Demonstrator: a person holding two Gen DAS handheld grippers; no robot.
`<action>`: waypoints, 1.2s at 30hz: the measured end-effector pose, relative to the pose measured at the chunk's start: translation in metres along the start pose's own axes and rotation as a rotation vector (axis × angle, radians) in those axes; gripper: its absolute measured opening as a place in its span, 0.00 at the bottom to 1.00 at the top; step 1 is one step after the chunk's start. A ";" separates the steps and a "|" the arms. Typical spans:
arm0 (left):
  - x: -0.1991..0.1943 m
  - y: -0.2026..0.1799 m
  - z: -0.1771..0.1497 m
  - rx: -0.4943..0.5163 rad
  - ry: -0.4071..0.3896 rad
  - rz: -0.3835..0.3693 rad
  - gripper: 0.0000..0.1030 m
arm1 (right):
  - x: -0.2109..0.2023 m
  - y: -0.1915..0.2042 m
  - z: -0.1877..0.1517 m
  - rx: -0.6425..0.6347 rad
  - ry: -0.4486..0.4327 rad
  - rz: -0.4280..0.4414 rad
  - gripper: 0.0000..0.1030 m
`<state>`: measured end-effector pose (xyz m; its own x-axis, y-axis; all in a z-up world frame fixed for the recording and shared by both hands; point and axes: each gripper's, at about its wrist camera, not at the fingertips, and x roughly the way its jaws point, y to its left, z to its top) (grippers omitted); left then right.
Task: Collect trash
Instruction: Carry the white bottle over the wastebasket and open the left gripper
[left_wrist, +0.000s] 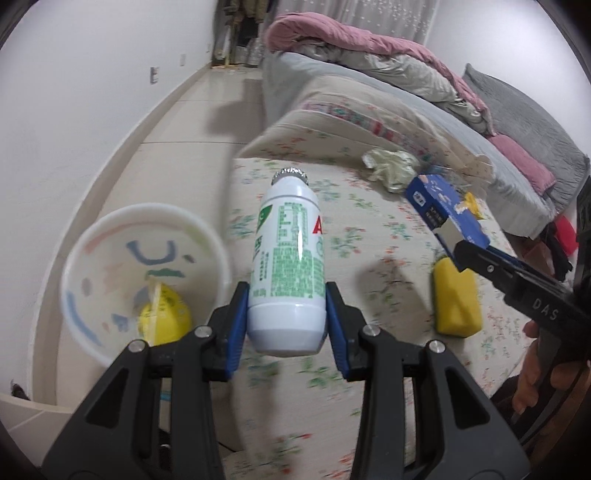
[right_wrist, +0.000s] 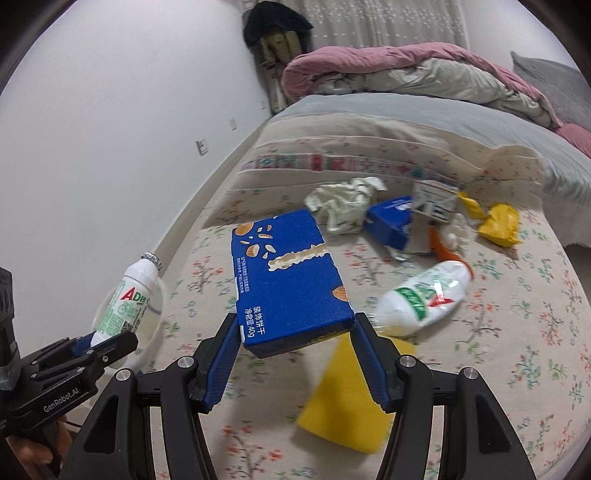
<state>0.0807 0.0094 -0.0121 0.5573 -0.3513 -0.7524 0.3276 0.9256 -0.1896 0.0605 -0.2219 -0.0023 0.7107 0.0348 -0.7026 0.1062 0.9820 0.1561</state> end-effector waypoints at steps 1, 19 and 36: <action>-0.002 0.007 -0.001 -0.007 -0.002 0.019 0.40 | 0.001 0.005 0.000 -0.008 0.002 0.005 0.60; 0.003 0.097 -0.018 -0.209 0.029 0.107 0.40 | 0.038 0.079 -0.007 -0.095 0.076 0.111 0.60; 0.009 0.137 -0.019 -0.344 0.025 0.143 0.71 | 0.064 0.106 -0.018 -0.140 0.128 0.117 0.60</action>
<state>0.1160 0.1356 -0.0565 0.5589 -0.2154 -0.8008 -0.0303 0.9597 -0.2793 0.1048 -0.1118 -0.0434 0.6177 0.1648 -0.7690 -0.0762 0.9857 0.1501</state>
